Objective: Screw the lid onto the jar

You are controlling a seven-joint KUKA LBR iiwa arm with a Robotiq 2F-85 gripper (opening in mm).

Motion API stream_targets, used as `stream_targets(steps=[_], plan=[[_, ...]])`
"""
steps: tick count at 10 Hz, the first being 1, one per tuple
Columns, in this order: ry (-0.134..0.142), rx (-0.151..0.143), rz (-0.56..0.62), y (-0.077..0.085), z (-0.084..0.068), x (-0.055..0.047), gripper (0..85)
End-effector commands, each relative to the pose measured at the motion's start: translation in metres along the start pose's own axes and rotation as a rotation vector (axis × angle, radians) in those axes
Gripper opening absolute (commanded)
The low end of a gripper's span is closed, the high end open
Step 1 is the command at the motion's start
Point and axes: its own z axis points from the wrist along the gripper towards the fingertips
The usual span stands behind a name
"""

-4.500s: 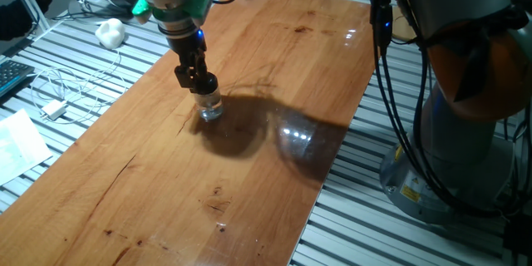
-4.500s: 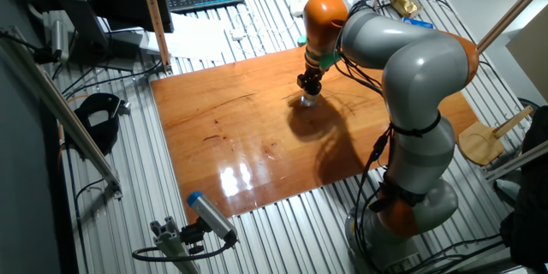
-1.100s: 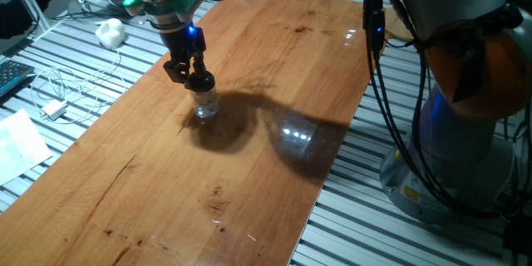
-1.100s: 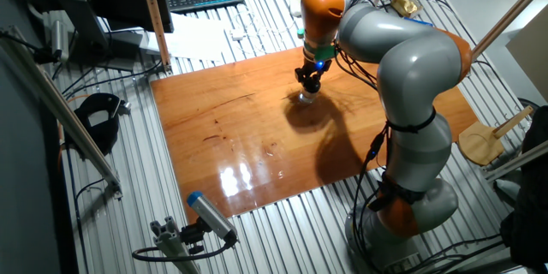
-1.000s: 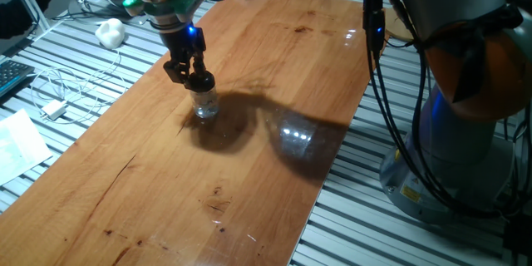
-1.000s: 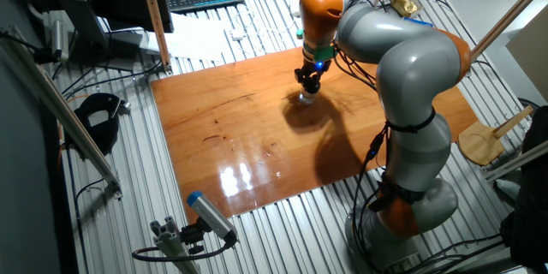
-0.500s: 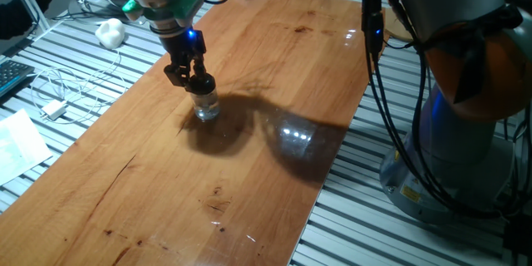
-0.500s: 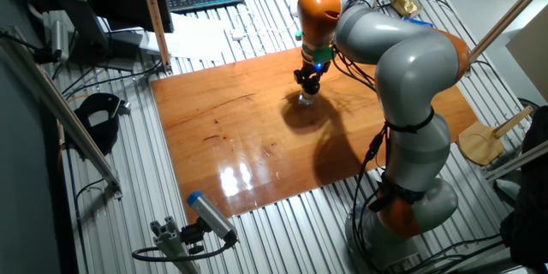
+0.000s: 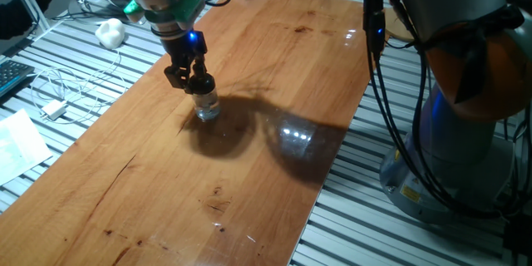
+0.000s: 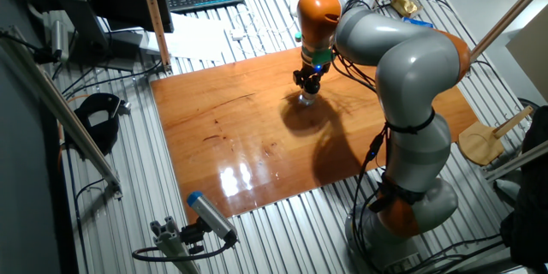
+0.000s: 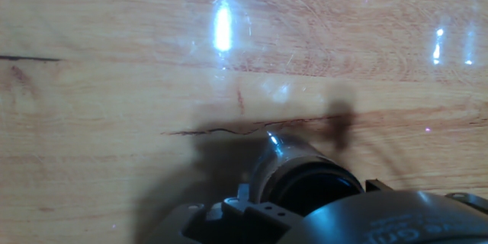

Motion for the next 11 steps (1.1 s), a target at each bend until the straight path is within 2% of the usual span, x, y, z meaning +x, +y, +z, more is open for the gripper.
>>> stream_targets(steps=[1, 4, 6, 9, 10, 11], plan=[[-0.001, 0.002, 0.000, 0.000, 0.000, 0.000, 68.0], [0.000, 0.005, -0.029, -0.002, -0.004, -0.001, 68.0], [-0.010, 0.015, -0.071, -0.003, -0.008, -0.002, 68.0], [-0.002, 0.025, -0.092, -0.003, -0.011, -0.002, 68.0], [0.000, 0.037, -0.108, -0.003, -0.012, -0.002, 68.0], [0.005, 0.049, -0.125, -0.003, -0.013, -0.002, 51.0]])
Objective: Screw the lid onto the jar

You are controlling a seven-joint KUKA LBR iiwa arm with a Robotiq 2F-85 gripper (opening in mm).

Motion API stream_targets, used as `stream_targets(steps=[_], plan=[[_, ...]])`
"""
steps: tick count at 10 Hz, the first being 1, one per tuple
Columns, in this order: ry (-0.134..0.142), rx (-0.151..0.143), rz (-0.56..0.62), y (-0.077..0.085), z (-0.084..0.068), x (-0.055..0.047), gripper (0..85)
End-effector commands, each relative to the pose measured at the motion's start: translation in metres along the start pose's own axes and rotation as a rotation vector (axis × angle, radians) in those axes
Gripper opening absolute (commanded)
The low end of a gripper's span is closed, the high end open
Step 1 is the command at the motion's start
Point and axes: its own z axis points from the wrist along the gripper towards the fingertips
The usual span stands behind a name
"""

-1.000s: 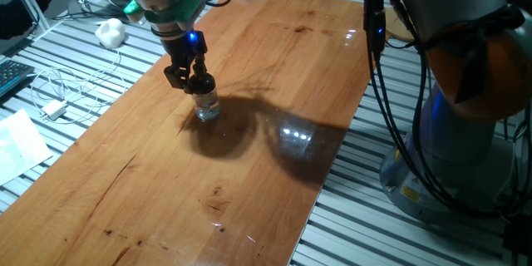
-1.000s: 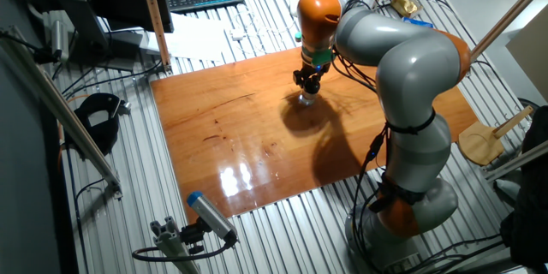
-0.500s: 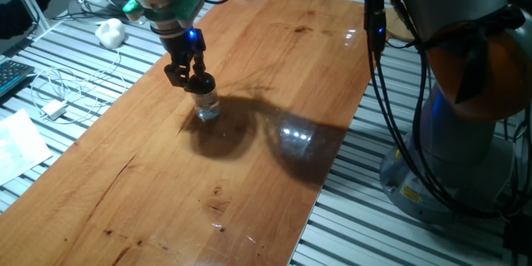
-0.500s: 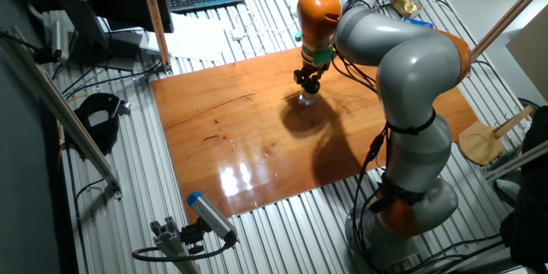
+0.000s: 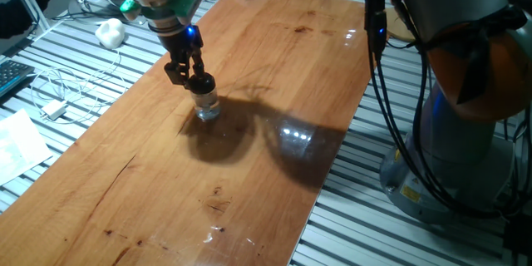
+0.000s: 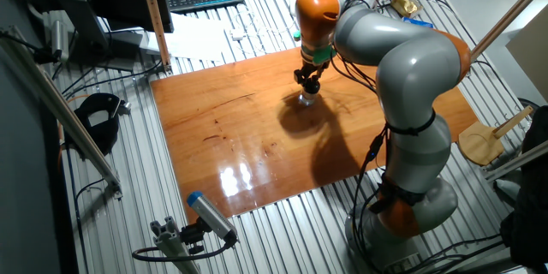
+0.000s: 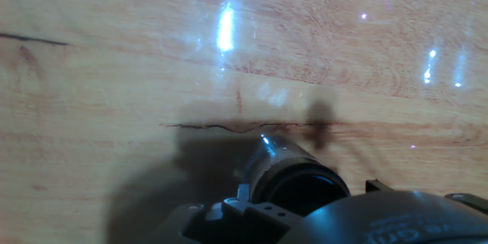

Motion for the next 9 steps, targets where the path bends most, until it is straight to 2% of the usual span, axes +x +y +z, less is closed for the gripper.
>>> stream_targets(steps=[1, 4, 5, 9], plan=[[0.005, 0.000, -0.010, -0.0001, -0.0006, 0.0000, 51.0], [0.026, 0.000, -0.014, -0.0006, -0.0057, 0.0008, 51.0], [0.027, -0.002, -0.010, 0.0009, -0.0048, 0.0010, 34.0], [0.019, -0.003, -0.006, 0.0034, -0.0022, 0.0021, 34.0]])
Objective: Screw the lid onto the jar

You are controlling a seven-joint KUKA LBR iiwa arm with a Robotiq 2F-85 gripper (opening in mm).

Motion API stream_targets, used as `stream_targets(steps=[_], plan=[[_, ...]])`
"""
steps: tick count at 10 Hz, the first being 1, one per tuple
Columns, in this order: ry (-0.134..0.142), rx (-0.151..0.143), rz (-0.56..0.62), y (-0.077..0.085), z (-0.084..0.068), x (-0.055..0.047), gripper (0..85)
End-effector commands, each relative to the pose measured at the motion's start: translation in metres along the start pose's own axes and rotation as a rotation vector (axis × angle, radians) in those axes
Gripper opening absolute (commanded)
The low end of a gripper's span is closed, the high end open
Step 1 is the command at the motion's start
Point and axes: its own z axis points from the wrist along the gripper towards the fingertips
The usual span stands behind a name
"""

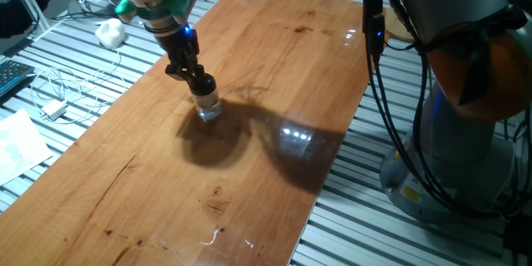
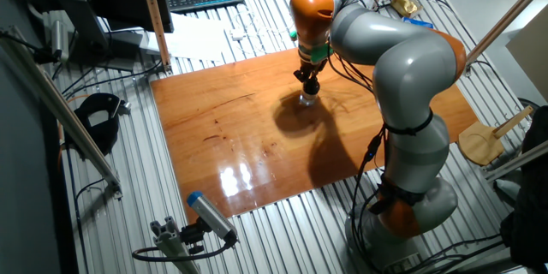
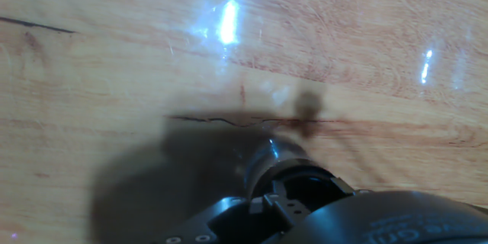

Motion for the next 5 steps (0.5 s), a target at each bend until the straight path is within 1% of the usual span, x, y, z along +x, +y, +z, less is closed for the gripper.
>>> stream_targets(steps=[1, 2, 3, 4, 5], plan=[[0.001, -0.001, -0.001, 0.0002, 0.0016, 0.0006, 34.0], [0.005, -0.001, -0.017, -0.0024, 0.0001, -0.0005, 34.0], [0.034, -0.018, -0.032, -0.0069, -0.0042, -0.0037, 34.0], [0.047, -0.025, -0.035, -0.0089, -0.0069, -0.0063, 34.0], [0.041, -0.021, -0.029, -0.0087, -0.0066, -0.0067, 51.0]])
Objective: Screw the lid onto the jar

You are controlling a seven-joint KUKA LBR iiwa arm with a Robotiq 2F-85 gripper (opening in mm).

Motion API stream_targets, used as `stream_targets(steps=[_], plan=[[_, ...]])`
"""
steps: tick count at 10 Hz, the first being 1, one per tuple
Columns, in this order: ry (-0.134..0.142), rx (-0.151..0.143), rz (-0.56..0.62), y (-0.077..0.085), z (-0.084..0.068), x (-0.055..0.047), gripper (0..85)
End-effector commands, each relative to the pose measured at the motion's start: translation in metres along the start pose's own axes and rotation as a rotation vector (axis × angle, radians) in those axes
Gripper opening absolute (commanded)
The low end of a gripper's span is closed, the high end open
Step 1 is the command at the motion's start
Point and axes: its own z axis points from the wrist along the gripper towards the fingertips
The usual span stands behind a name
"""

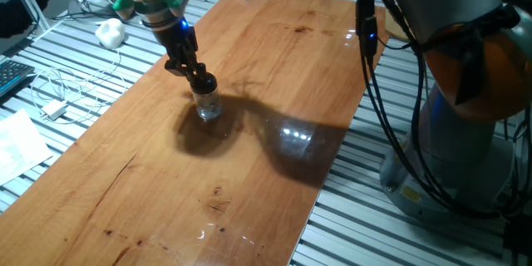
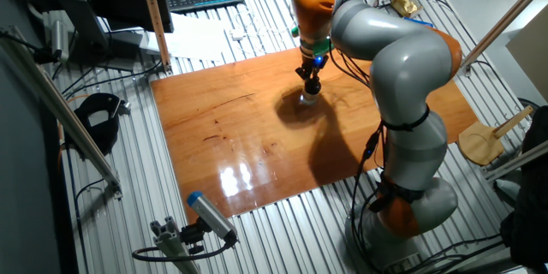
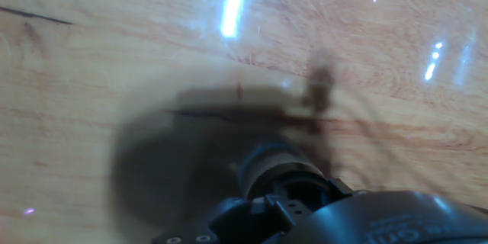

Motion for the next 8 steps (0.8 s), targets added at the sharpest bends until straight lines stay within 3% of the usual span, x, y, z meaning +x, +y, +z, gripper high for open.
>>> stream_targets(steps=[1, 2, 4, 6, 8], plan=[[-0.007, -0.002, 0.005, -0.0001, -0.0004, -0.0003, 51.0], [-0.030, -0.007, -0.002, 0.0002, 0.0006, -0.0005, 68.0], [-0.094, 0.008, -0.100, -0.0005, 0.0011, -0.0021, 68.0], [-0.093, 0.004, -0.159, 0.0009, -0.0005, -0.0036, 68.0], [-0.085, 0.022, -0.185, 0.0036, -0.0040, -0.0070, 68.0]])
